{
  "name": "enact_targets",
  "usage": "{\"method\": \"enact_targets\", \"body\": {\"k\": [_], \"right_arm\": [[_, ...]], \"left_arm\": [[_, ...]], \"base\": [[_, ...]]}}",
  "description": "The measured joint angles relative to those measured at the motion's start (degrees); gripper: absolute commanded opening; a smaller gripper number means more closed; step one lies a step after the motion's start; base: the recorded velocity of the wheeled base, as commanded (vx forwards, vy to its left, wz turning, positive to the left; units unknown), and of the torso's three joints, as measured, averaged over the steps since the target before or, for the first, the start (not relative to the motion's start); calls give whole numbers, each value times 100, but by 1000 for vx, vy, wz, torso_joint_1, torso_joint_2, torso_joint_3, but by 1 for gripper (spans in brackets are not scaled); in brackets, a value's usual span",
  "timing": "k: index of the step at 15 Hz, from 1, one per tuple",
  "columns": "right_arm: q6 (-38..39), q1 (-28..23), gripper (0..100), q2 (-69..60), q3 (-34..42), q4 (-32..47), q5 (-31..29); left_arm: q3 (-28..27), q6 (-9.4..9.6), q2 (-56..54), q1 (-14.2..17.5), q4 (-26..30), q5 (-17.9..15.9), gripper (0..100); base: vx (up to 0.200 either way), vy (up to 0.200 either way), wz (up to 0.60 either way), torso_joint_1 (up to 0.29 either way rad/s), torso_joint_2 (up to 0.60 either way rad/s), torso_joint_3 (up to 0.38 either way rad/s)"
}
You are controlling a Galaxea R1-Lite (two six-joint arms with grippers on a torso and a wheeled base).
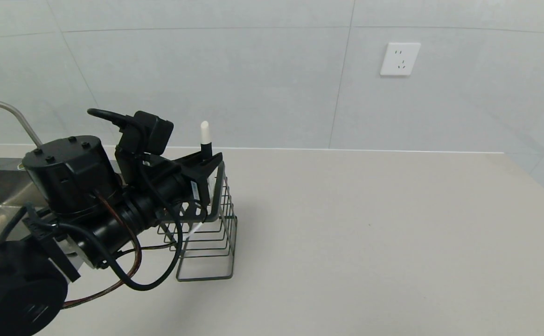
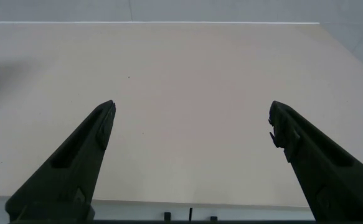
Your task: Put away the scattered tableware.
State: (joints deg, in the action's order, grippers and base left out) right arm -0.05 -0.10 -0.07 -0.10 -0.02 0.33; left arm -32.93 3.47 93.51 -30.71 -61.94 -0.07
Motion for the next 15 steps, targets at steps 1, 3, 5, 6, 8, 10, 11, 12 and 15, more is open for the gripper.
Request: {"method": "enact_targets", "body": {"k": [1, 3, 5, 6, 8, 10, 11, 12, 15], "right_arm": [[-2, 0, 100, 0, 0, 2, 0], [0, 0, 100, 0, 0, 0, 0], [0, 0, 100, 2, 0, 2, 7], [-5, 0, 100, 2, 0, 2, 7], [-9, 0, 100, 5, 0, 2, 10], [-11, 0, 100, 5, 0, 2, 7], [-11, 0, 100, 7, 0, 2, 10], [-11, 0, 100, 7, 0, 2, 10], [-13, 0, 100, 7, 0, 2, 10]], "left_arm": [[63, 2, 1, -2, 2, -6, 0], [107, 0, 0, -5, 0, -13, 0], [193, -6, -11, -11, -2, -63, 0], [276, -13, -27, -11, -2, -132, 0], [385, -13, -52, -7, 2, -191, 0], [418, -15, -68, -7, 4, -200, 100], [471, -13, -74, -7, 2, -213, 100], [512, -15, -84, -7, 0, -255, 100], [556, -11, -189, 28, 6, -312, 100]], "base": [[0, 0, 0, 0, 0, 0], [0, 0, 0, 0, 0, 0], [0, 0, 0, 0, 0, 0], [0, 0, 0, 0, 0, 0], [0, 0, 0, 0, 0, 0], [0, 0, 0, 0, 0, 0], [0, 0, 0, 0, 0, 0], [0, 0, 0, 0, 0, 0], [0, 0, 0, 0, 0, 0]]}}
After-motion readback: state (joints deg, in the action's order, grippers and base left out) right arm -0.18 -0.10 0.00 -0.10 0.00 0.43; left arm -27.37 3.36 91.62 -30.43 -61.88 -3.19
